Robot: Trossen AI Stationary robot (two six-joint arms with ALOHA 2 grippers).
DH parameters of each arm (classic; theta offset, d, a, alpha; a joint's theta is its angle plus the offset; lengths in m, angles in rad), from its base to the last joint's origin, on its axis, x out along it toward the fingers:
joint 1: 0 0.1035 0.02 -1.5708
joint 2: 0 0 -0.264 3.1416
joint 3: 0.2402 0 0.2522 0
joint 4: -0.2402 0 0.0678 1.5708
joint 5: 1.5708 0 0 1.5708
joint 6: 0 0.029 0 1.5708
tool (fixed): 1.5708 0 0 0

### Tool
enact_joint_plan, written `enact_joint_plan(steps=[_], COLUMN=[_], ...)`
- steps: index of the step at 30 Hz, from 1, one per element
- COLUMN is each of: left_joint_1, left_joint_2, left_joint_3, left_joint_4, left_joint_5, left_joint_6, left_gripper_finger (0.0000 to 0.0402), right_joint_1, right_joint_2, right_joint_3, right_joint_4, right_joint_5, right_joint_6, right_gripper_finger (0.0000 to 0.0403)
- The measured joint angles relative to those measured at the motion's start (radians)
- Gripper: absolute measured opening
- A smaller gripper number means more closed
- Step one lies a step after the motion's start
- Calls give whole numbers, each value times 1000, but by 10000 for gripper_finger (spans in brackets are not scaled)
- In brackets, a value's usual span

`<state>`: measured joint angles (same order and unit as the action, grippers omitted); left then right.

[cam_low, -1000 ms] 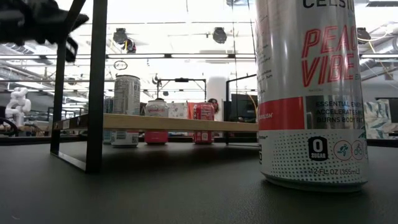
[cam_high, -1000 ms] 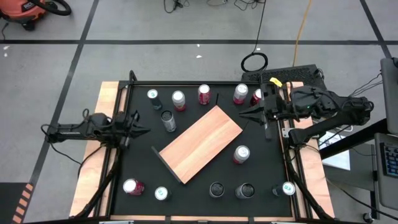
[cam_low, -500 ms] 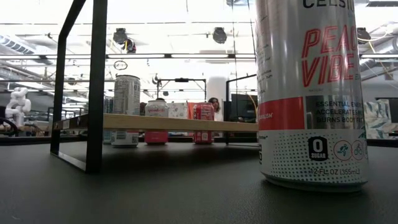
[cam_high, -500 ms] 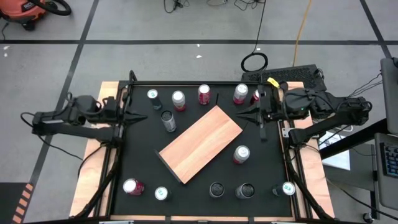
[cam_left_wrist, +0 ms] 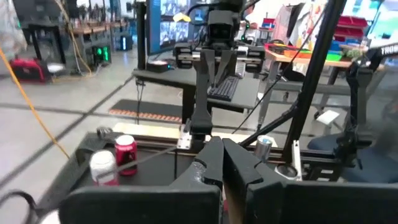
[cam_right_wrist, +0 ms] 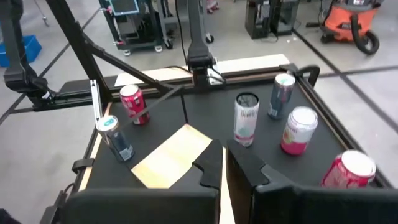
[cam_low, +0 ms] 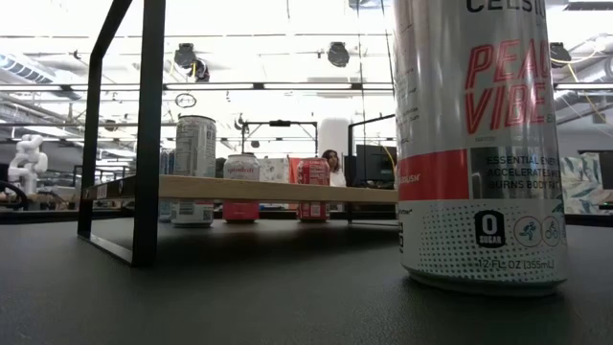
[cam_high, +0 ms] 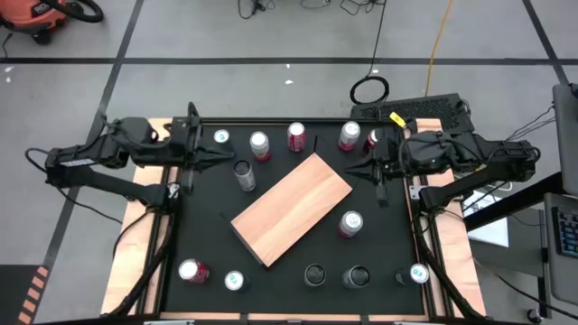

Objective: Place canned beverage on shelf
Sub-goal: Put the bottom right blue soda can on the shelf

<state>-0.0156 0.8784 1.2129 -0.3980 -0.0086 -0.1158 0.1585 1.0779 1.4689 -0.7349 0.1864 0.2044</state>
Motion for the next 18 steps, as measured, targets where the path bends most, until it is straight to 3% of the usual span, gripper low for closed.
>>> enact_joint_plan(steps=[11,18], left_joint_1=[0,0], left_joint_2=[78,102], left_joint_3=[1,1], left_joint_4=[76,86], left_joint_5=[0,39], left_joint_6=[-39,-145], left_gripper_finger=[0,0], right_joint_1=[0,0], right_joint_2=[0,14], right_joint_3=[0,0], right_joint_4=[-30,-22], right_joint_5=[0,0], right_joint_6=[160,203], right_gripper_finger=[0,0])
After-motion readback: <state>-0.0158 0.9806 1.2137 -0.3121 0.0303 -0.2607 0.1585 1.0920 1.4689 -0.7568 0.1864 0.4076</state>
